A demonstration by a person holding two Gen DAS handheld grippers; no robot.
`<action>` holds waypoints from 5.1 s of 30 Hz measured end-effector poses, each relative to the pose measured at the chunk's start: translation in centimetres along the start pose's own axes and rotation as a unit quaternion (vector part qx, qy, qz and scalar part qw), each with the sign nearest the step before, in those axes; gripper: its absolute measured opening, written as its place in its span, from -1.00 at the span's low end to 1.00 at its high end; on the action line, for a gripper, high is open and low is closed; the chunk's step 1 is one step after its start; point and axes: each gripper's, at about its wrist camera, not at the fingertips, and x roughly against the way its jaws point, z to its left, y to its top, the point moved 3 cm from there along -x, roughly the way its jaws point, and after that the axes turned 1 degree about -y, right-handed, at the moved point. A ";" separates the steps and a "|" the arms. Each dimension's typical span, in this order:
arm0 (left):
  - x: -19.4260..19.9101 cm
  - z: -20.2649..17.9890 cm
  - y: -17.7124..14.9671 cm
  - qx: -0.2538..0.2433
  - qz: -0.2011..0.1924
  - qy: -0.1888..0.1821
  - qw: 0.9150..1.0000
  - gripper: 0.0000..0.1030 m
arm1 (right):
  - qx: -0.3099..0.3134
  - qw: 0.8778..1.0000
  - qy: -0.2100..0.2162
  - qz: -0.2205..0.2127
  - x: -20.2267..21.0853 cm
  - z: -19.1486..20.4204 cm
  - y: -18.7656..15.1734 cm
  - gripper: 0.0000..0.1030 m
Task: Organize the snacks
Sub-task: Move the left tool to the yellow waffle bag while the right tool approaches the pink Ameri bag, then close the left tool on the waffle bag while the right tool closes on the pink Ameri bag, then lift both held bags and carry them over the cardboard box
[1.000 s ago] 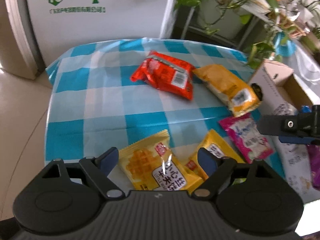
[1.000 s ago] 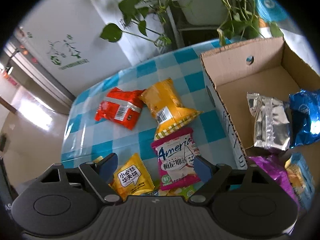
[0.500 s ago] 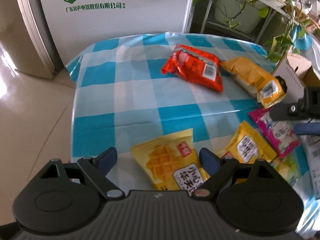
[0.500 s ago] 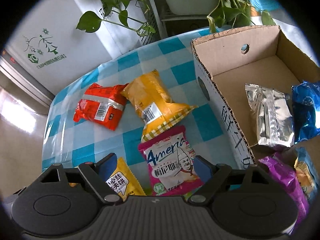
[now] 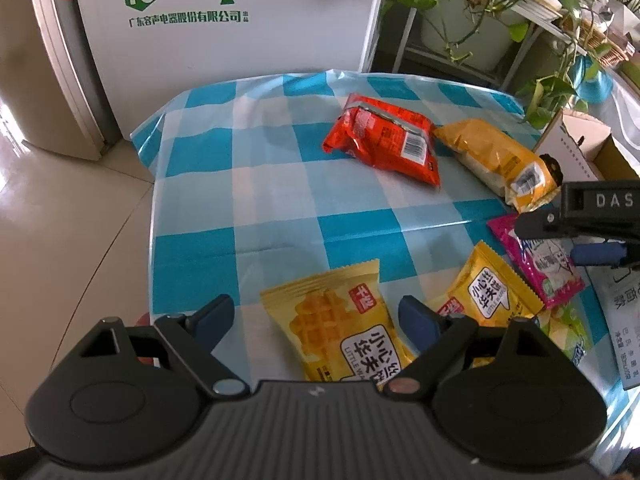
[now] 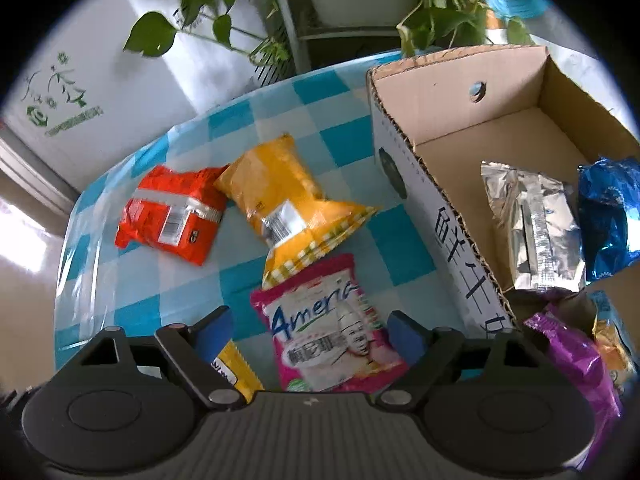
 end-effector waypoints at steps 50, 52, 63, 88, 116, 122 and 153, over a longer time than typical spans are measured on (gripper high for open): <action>-1.1 -0.4 -1.3 -0.042 -0.003 0.033 0.999 1.00 | 0.088 0.996 -0.022 0.002 -1.9 2.4 -1.2 0.38; -1.0 -0.5 -1.2 -0.045 -0.003 0.033 0.998 1.00 | 0.059 0.998 -0.015 -0.001 -1.8 1.7 -0.9 0.30; -1.1 -0.5 -1.1 -0.048 -0.004 0.032 0.998 1.00 | 0.115 0.992 -0.048 -0.006 -2.1 3.1 -1.9 0.32; 0.7 0.2 0.0 -0.018 -0.037 -0.012 0.999 0.00 | 0.122 0.992 -0.015 -0.038 1.1 3.5 -1.3 0.11; 2.5 -0.4 1.0 0.005 -0.073 -0.023 0.997 0.00 | 0.103 0.991 0.039 -0.078 6.2 2.4 -0.7 0.11; 2.8 -0.7 1.2 0.007 -0.079 -0.028 0.996 0.00 | 0.081 0.990 0.054 -0.101 9.2 0.3 -0.6 0.11; 6.5 -14.1 3.0 -0.040 -0.107 -0.147 0.983 0.00 | -0.095 0.981 0.049 -0.160 14.5 -13.3 0.7 0.11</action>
